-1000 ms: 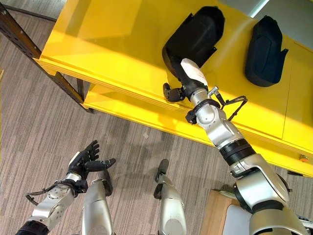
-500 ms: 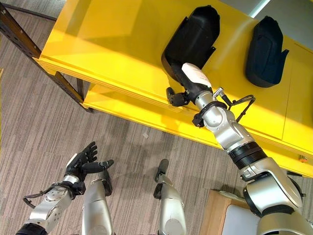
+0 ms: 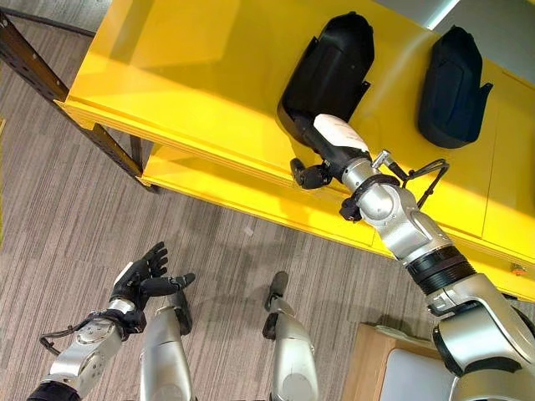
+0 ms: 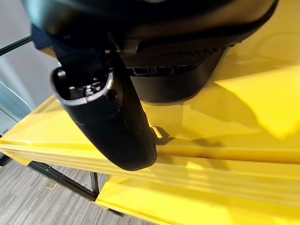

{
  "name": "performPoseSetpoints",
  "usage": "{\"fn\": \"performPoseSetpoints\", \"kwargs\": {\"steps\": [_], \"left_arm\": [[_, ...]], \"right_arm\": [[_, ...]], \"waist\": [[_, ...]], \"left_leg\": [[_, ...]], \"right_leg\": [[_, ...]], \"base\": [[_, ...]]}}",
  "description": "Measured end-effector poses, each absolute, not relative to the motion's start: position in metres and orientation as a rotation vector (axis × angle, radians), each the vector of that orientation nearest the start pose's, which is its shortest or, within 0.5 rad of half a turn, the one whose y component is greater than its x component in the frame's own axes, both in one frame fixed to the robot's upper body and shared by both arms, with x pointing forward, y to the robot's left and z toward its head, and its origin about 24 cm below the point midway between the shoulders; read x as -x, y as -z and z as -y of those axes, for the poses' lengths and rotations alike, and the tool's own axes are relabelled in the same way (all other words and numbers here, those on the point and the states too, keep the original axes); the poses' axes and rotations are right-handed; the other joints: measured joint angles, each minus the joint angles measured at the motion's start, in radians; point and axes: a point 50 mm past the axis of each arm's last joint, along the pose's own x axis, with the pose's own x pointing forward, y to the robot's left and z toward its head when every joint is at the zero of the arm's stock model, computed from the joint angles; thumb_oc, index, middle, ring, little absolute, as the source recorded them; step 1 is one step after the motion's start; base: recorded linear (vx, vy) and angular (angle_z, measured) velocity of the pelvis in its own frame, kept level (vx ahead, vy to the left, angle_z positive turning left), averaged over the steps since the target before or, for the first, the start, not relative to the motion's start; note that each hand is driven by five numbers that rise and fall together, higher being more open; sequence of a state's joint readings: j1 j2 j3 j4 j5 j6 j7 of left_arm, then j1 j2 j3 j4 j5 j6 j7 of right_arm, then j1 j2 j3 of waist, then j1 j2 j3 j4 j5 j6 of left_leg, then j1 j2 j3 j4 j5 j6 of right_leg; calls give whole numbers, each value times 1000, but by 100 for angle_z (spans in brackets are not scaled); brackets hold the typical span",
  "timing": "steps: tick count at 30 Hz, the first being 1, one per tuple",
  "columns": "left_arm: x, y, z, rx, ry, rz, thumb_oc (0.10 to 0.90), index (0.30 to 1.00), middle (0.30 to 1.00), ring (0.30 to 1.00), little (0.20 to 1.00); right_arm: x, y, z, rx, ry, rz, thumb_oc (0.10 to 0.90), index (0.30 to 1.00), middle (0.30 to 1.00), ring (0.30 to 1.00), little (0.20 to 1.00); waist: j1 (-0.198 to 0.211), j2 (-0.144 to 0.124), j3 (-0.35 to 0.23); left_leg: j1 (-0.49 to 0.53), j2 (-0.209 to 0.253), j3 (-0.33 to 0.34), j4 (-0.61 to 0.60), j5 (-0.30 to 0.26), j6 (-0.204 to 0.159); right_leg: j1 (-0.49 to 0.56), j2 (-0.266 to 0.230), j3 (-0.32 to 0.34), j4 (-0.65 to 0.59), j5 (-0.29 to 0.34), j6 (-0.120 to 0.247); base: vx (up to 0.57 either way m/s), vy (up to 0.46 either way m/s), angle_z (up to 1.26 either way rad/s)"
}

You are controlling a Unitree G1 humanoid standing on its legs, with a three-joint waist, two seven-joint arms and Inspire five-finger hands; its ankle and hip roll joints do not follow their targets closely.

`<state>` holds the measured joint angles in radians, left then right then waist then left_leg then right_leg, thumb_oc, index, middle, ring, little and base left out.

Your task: Move parts from the plastic box to the shelf.

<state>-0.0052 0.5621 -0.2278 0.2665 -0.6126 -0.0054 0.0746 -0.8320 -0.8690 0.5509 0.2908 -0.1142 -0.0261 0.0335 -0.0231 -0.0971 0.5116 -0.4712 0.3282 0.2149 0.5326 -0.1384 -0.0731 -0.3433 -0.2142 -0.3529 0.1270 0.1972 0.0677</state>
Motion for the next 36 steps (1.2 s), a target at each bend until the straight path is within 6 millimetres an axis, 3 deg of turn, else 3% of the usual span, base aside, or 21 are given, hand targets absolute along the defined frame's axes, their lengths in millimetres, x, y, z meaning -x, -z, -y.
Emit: {"fn": "performPoseSetpoints", "kwargs": {"steps": [21, 23, 25, 27, 29, 32, 36], "left_arm": [[-235, 5, -248, 49, -81, -330, 900, 1000, 1000, 1000, 1000], [-235, 4, -250, 50, -91, -325, 900, 1000, 1000, 1000, 1000], [-235, 3, -251, 51, -91, -324, 900, 1000, 1000, 1000, 1000], [-234, 7, -255, 52, -114, -341, 900, 1000, 1000, 1000, 1000], [-232, 10, -260, 55, -142, -350, 900, 1000, 1000, 1000, 1000], [-232, 9, -262, 57, -151, -346, 900, 1000, 1000, 1000, 1000], [-231, 9, -263, 59, -156, -347, 900, 1000, 1000, 1000, 1000]], "right_arm": [[-339, -216, 206, 1267, -315, 314, 900, 1000, 1000, 1000, 1000], [-340, -231, 204, 1292, -295, 344, 900, 1000, 1000, 1000, 1000], [-340, -262, 186, 1314, -287, 461, 900, 1000, 1000, 1000, 1000], [-329, -307, 156, 1327, -301, 656, 900, 1000, 1000, 1000, 1000], [-318, -334, 142, 1301, -282, 801, 900, 1000, 1000, 1000, 1000], [-316, -335, 140, 1297, -281, 820, 900, 1000, 1000, 1000, 1000], [-320, -319, 151, 1305, -285, 747, 900, 1000, 1000, 1000, 1000]], "waist": [[-3, -13, -1], [-9, -13, -1], [-4, -13, -1], [2, -13, -2], [4, -19, -5], [3, -30, -12], [-2, -30, -12]], "left_leg": [[2, 2, 3, 1, -1, 0], [4, 4, 3, 0, 0, -1], [5, 4, 6, 0, 0, -1], [21, 10, 20, -6, 1, -3], [23, 14, 20, -7, 5, -10], [22, 12, 20, -6, 7, -13], [23, 12, 20, -6, 5, -10]], "right_leg": [[1, 2, 3, -2, 0, 0], [1, 5, 5, -3, 0, 0], [1, 5, 8, -5, 1, -2], [3, 10, 19, -6, 4, -4], [4, 14, 19, -6, 4, -4], [4, 12, 19, -6, 4, -4], [4, 12, 21, -5, 4, -5]], "base": [[0, 0, 0], [9, -2, -2], [28, -20, -4], [25, -17, -12], [9, -4, -5], [0, 0, 0], [0, 0, 0]]}}
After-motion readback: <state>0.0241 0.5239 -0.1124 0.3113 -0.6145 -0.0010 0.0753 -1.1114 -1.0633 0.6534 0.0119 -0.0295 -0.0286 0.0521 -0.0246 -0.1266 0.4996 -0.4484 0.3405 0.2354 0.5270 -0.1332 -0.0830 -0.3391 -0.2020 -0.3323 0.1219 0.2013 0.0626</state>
